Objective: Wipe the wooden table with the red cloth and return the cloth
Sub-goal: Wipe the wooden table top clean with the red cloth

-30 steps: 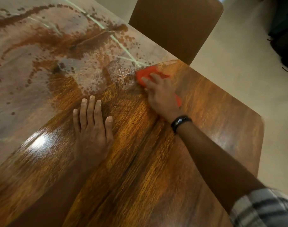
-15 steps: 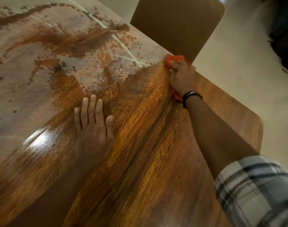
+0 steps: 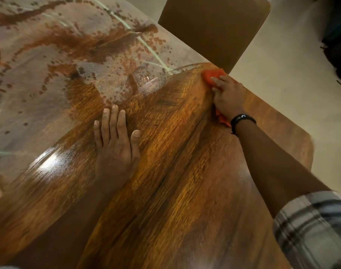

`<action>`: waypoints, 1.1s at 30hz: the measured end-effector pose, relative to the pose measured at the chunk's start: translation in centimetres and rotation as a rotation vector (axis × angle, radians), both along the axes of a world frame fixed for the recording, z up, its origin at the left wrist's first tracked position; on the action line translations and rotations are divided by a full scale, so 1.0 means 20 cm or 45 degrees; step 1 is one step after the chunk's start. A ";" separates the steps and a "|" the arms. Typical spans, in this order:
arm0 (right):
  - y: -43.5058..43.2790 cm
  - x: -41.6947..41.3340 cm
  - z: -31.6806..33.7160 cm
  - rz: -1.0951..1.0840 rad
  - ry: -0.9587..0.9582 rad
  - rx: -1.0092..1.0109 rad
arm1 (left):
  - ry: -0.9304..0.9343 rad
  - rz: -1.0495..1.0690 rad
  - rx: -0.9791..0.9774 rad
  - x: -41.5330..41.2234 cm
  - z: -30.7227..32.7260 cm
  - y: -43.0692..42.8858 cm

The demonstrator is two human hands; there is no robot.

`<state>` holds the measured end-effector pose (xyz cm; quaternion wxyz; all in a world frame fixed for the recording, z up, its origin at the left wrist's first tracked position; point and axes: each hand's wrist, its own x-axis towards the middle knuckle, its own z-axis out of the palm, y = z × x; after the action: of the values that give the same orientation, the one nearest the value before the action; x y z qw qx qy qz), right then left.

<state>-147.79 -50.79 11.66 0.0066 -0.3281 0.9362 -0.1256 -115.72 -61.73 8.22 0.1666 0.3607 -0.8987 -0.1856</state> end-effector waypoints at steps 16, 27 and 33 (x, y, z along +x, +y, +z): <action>0.44 0.54 -0.02 0.283 0.076 -0.011 | 0.210 -0.036 0.184 0.02 0.07 0.01; 0.58 1.53 -0.03 0.560 -0.033 -0.010 | 0.086 -0.138 0.152 0.22 0.12 0.16; 1.12 1.41 -0.06 0.395 -0.021 -0.066 | -0.106 -0.383 0.265 0.69 0.19 0.57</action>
<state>-119.49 -28.36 10.53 0.0251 -0.4678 0.8707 -0.1499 -101.86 -50.38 12.09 0.0613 0.2448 -0.9247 -0.2851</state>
